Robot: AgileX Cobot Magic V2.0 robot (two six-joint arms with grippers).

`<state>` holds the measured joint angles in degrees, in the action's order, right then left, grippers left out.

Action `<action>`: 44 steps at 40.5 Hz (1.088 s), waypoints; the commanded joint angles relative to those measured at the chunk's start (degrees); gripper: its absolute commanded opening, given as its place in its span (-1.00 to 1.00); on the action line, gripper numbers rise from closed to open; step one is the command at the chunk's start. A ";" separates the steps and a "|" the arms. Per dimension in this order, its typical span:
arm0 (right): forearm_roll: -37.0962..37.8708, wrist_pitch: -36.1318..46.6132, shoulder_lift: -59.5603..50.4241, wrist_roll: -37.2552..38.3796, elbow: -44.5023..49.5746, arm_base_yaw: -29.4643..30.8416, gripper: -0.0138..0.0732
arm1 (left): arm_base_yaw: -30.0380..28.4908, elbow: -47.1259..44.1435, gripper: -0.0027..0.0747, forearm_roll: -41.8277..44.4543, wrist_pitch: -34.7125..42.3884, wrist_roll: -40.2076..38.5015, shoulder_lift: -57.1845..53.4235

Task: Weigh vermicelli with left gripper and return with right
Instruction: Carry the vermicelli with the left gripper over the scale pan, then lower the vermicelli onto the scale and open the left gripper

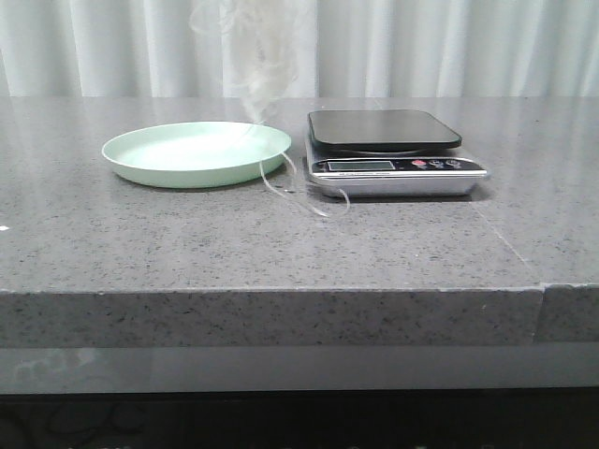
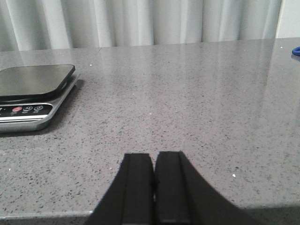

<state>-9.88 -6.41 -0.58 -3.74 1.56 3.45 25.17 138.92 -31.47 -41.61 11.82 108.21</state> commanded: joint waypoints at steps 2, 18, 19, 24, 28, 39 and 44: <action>0.05 4.02 -0.96 -0.06 -0.40 0.16 -0.33 | 3.24 1.70 -0.56 -3.08 5.34 2.01 -0.60; 0.05 4.02 -0.96 -0.06 -0.40 0.16 -0.33 | 5.60 1.49 -0.56 0.65 -2.34 2.13 7.69; 0.05 4.02 -0.96 -0.06 -0.40 0.16 -0.33 | 5.60 1.49 -0.56 1.18 -3.49 2.13 7.95; 0.05 4.02 -0.96 -0.06 -0.40 0.16 -0.33 | 5.60 1.49 -0.56 4.56 -8.84 1.51 9.50; 0.05 4.02 -0.96 -0.06 -0.40 0.16 -0.33 | 5.60 1.49 -0.56 8.88 -12.99 -0.33 10.39; 0.05 4.02 -0.96 -0.06 -0.40 0.16 -0.33 | 5.60 1.49 -0.55 15.53 -21.57 -3.27 13.22; 0.05 4.02 -0.96 -0.06 -0.40 0.16 -0.33 | 5.63 1.49 -0.54 15.53 -24.28 -3.27 14.51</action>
<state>-9.88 -6.41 -0.63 -3.74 1.56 3.45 30.59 138.81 -15.04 -66.64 9.31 125.60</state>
